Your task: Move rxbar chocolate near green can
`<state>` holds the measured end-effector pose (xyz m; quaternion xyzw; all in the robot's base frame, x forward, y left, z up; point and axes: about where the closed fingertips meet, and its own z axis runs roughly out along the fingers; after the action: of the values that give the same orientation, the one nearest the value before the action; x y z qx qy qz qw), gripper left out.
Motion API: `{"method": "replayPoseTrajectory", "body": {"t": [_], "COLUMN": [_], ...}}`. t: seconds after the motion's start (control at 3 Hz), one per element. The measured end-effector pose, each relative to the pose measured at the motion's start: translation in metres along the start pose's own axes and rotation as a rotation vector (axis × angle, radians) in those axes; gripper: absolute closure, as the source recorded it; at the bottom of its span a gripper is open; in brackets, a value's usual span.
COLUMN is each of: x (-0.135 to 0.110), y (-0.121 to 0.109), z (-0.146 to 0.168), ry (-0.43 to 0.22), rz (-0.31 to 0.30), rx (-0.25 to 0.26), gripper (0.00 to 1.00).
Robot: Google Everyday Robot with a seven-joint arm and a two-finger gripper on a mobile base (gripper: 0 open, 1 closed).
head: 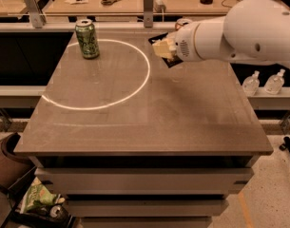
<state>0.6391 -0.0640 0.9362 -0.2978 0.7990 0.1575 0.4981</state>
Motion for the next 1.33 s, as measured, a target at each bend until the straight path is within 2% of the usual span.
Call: {"method": "replayPoseTrajectory", "body": {"t": [0.33, 0.67, 1.0, 1.33], "x": [-0.035, -0.053, -0.058, -0.063], "y": [0.01, 0.021, 0.027, 0.022], "z": [0.02, 0.053, 0.095, 0.132], "ry": [-0.029, -0.034, -0.034, -0.055], "rz": [-0.051, -0.089, -0.099, -0.104], "rx": [-0.055, -0.073, -0.07, -0.046], "gripper": [1.0, 1.0, 1.0, 1.0]}}
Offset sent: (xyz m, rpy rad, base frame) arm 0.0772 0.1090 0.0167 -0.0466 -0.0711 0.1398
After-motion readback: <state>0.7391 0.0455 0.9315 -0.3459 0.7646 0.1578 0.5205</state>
